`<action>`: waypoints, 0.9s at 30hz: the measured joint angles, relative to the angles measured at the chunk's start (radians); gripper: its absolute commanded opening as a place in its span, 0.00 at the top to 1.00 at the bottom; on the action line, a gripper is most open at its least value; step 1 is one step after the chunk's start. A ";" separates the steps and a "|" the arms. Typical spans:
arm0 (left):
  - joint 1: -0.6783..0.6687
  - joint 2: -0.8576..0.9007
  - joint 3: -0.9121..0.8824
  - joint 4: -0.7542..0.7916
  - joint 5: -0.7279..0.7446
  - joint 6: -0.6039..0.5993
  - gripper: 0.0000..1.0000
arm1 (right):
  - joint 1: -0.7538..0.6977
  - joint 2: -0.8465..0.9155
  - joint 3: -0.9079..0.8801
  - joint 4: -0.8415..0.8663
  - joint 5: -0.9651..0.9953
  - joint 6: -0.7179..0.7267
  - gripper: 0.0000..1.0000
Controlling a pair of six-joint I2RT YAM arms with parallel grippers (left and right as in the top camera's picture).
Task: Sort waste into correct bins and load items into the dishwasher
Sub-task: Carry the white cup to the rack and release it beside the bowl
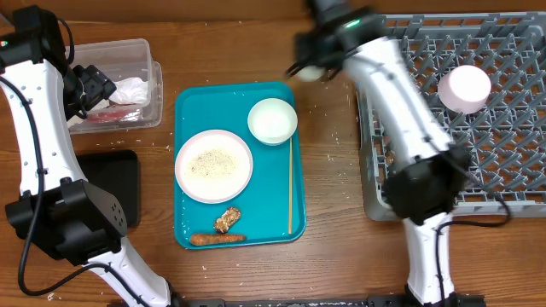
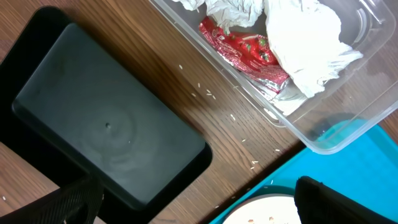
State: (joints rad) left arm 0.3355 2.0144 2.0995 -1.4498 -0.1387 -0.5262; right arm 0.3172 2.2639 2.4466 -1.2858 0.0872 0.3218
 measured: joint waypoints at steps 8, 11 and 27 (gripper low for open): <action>0.000 0.000 0.000 0.000 0.000 0.000 0.00 | -0.412 -0.057 0.044 -0.116 0.014 0.068 0.48; 0.000 0.000 0.000 0.000 0.000 0.000 0.00 | -0.555 -0.057 0.044 -0.155 0.019 0.082 0.47; 0.000 0.000 0.000 0.000 0.000 0.000 0.00 | -0.893 -0.058 -0.094 -0.216 -0.009 0.097 0.31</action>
State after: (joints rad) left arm 0.3355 2.0144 2.0995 -1.4502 -0.1387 -0.5262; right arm -0.5758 2.2055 2.3528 -1.5013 0.0784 0.4187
